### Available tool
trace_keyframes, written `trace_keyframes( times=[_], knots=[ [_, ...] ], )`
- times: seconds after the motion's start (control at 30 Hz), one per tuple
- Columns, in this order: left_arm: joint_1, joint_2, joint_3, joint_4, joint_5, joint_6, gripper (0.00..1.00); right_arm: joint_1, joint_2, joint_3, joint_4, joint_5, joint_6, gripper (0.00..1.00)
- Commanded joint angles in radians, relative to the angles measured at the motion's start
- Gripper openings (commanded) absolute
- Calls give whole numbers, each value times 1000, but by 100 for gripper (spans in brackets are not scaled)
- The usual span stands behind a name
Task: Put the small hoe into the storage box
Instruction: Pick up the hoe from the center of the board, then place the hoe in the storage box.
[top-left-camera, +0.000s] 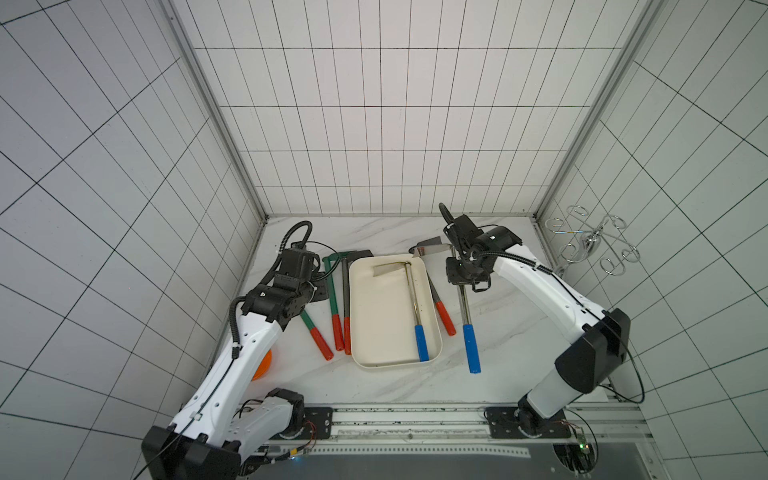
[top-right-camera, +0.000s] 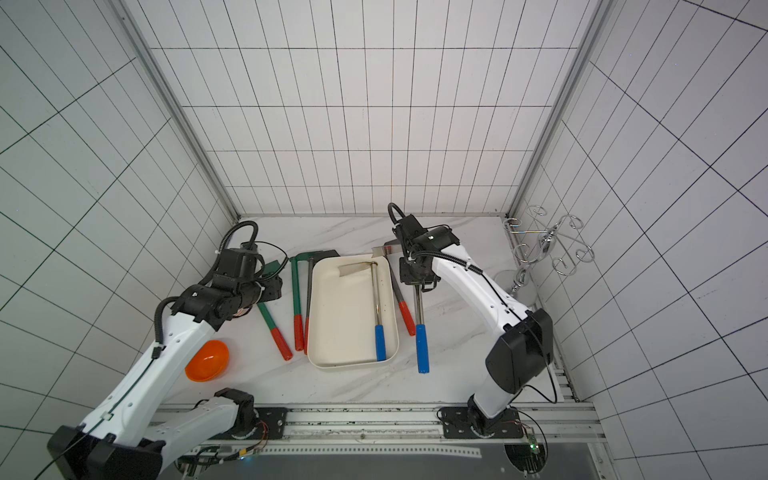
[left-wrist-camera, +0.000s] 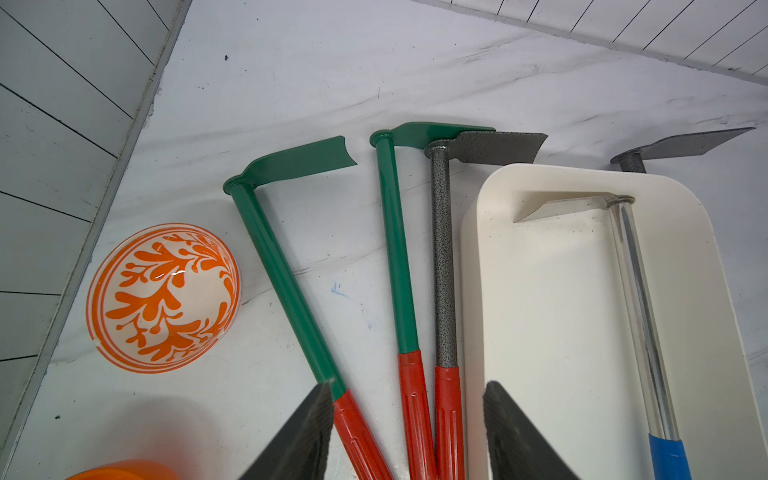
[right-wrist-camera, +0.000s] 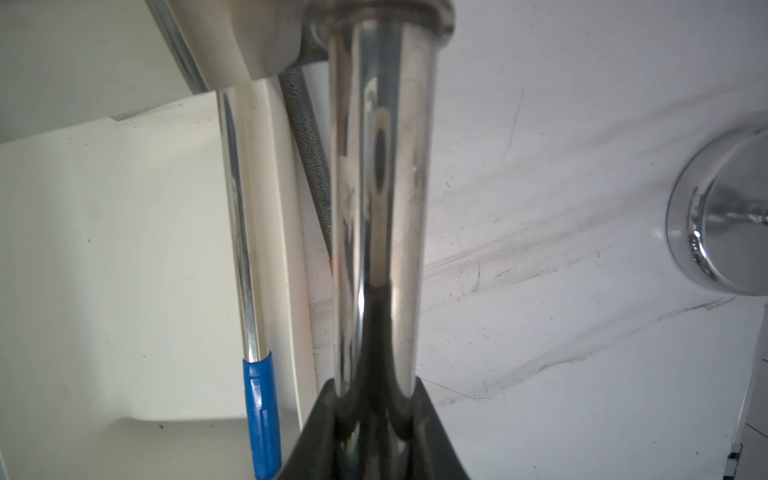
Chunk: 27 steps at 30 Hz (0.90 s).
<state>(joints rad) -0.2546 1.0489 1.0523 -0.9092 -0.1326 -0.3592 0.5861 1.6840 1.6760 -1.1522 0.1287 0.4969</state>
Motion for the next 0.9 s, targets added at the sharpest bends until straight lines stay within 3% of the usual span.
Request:
trace_keyframes(
  times=[0.0, 0.37, 0.87],
  knots=[
    [-5, -24, -8, 13, -1, -6, 60, 43, 76, 207, -76, 50, 51, 0],
    [-6, -35, 13, -10, -12, 6, 60, 104, 349, 486, -133, 49, 87, 0],
    [-10, -38, 9, -17, -13, 6, 60, 128, 487, 542, -112, 48, 134, 0]
  ],
)
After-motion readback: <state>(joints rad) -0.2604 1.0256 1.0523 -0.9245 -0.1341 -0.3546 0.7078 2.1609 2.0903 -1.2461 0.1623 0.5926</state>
